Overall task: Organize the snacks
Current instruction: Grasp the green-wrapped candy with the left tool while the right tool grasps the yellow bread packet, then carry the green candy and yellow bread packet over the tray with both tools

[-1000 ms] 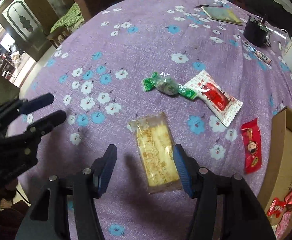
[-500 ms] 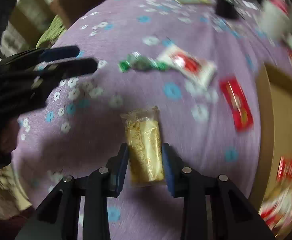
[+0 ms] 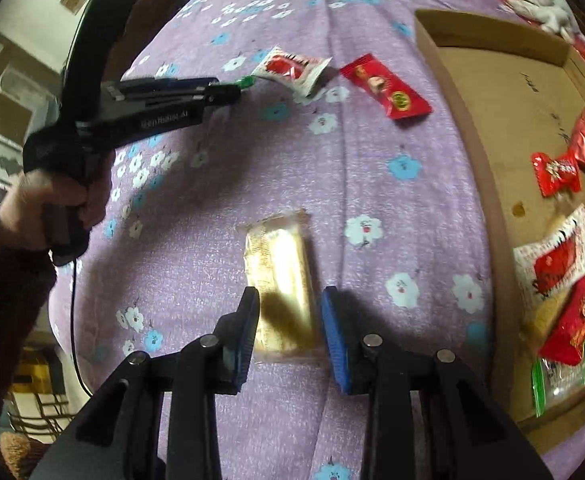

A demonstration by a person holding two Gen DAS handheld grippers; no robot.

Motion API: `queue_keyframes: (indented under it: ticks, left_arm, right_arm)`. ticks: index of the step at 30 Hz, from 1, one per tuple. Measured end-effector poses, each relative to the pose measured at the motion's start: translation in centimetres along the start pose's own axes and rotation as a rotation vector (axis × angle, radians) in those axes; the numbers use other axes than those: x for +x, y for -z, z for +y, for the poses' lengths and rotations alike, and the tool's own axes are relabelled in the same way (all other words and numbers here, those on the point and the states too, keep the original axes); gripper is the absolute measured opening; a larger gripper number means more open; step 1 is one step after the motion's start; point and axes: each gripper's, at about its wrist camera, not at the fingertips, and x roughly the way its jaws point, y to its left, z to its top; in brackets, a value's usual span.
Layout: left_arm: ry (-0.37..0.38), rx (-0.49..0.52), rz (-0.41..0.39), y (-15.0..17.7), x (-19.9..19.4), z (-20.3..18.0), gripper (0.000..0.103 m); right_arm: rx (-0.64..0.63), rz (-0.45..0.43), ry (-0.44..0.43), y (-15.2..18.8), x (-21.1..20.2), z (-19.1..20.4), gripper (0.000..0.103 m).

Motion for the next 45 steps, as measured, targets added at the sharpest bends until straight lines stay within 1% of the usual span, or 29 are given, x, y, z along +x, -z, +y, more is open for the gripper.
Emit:
queue_keyframes:
  ticks: [2, 4, 7, 9, 13, 14, 18, 20, 21, 22, 24, 26, 29, 34, 36, 45]
  left_arm:
    - [0.001, -0.028, 0.001, 0.6, -0.4, -0.1, 0.023]
    - [0.018, -0.057, 0.004, 1.7, -1.0, -0.4, 0.023]
    - [0.048, -0.144, 0.008, 3.7, -2.2, -0.6, 0.023]
    - [0.048, -0.184, 0.006, 5.3, -3.1, -1.0, 0.023]
    - [0.023, -0.200, 0.009, 7.5, -4.3, -2.7, 0.023]
    - [0.016, -0.199, 0.009, 7.9, -4.5, -3.0, 0.023]
    - [-0.012, -0.189, 0.010, 8.0, -4.4, -3.3, 0.023]
    - [-0.024, -0.185, 0.005, 7.8, -4.3, -3.4, 0.023]
    - [-0.032, -0.178, -0.002, 7.8, -4.3, -3.4, 0.023]
    - [-0.035, -0.175, -0.010, 7.8, -4.2, -3.4, 0.023]
    - [-0.042, -0.188, -0.027, 8.1, -4.3, -3.4, 0.022]
    - [-0.026, -0.228, -0.030, 8.5, -4.7, -3.3, 0.022]
    - [0.035, -0.290, -0.031, 9.2, -5.4, -3.4, 0.022]
    - [0.038, -0.301, -0.049, 10.0, -6.8, -5.0, 0.022]
    - [0.019, -0.300, -0.059, 10.0, -7.4, -5.7, 0.022]
    - [-0.086, -0.284, -0.102, 9.6, -9.8, -8.5, 0.022]
  right_arm:
    - [-0.001, -0.007, -0.001, -0.2, -0.3, 0.0, 0.028]
    - [-0.011, -0.007, -0.004, -0.5, -0.3, 0.2, 0.028]
    - [-0.041, 0.005, -0.010, -0.9, 0.1, 1.1, 0.028]
    - [-0.064, 0.008, 0.002, -1.0, 0.5, 1.7, 0.029]
    - [-0.111, 0.006, 0.045, -1.0, 1.2, 2.7, 0.040]
    - [-0.121, 0.007, 0.062, -1.0, 1.3, 2.7, 0.040]
    - [-0.152, 0.022, 0.081, -1.2, 2.5, 3.6, 0.040]
    - [-0.182, 0.015, 0.112, -1.2, 3.0, 4.2, 0.040]
    - [-0.192, 0.012, 0.124, -1.1, 3.0, 4.5, 0.039]
    - [-0.196, 0.012, 0.128, -1.0, 3.0, 4.6, 0.033]
    - [-0.196, 0.009, 0.126, -0.9, 3.1, 4.7, 0.032]
    - [-0.180, 0.000, 0.117, -0.7, 2.8, 4.5, 0.032]
    - [-0.166, -0.023, 0.105, -0.3, 1.9, 4.3, 0.032]
    - [-0.134, -0.045, 0.089, -0.2, 0.7, 3.4, 0.032]
    - [-0.124, -0.048, 0.080, -0.1, 0.5, 3.2, 0.032]
    - [-0.156, -0.076, 0.037, 0.0, -1.4, 2.7, 0.032]
